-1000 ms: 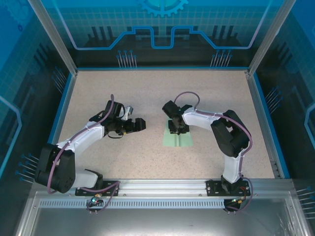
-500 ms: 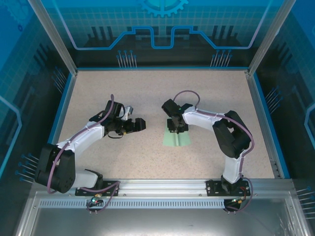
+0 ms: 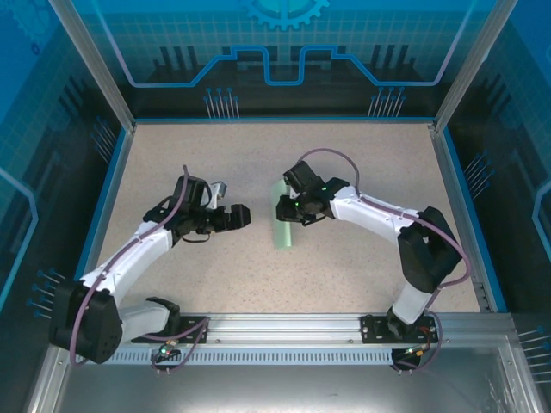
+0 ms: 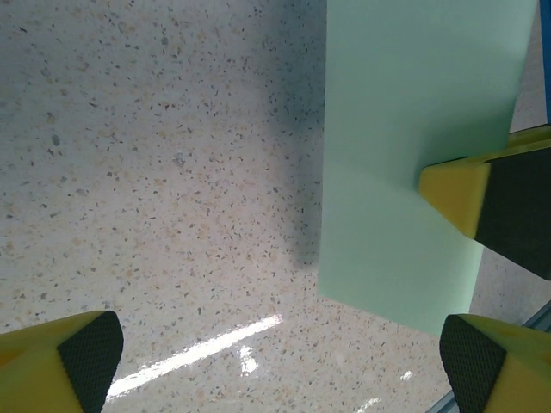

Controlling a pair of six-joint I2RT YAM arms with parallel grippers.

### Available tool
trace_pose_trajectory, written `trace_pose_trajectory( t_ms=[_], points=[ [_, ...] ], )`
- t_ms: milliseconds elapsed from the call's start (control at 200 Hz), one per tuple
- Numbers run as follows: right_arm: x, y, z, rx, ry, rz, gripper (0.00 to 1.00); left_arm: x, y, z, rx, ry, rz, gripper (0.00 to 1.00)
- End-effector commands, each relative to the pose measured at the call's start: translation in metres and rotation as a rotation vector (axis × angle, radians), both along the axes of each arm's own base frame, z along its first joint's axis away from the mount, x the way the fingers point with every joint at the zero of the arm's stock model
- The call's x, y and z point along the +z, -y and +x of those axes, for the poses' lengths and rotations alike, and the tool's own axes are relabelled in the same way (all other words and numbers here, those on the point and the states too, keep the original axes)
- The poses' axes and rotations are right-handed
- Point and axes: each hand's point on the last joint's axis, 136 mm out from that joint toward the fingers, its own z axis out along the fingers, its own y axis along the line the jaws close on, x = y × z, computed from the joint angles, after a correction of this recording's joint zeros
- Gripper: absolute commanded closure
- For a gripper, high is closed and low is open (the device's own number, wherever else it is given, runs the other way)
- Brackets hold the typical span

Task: Fold a paper plane with a square sheet of paper (pick it up from the middle)
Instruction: Fold the square sheet of paper in half at the center of the table.

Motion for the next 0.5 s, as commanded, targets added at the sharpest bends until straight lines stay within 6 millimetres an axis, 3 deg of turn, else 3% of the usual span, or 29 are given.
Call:
trace_pose_trajectory(
  t_ms=[0, 155, 495],
  points=[
    [0.025, -0.036, -0.015, 0.086, -0.025, 0.237, 0.78, 0.02, -0.004, 0.0, 0.03, 0.015, -0.012, 0.01],
    [0.003, -0.034, -0.025, 0.102, -0.074, 0.277, 0.77, 0.023, 0.005, 0.001, 0.021, 0.001, -0.073, 0.01],
    [-0.055, 0.007, -0.039, 0.098, -0.17, 0.273, 0.76, 0.002, 0.035, 0.007, 0.009, -0.063, -0.153, 0.02]
  ],
)
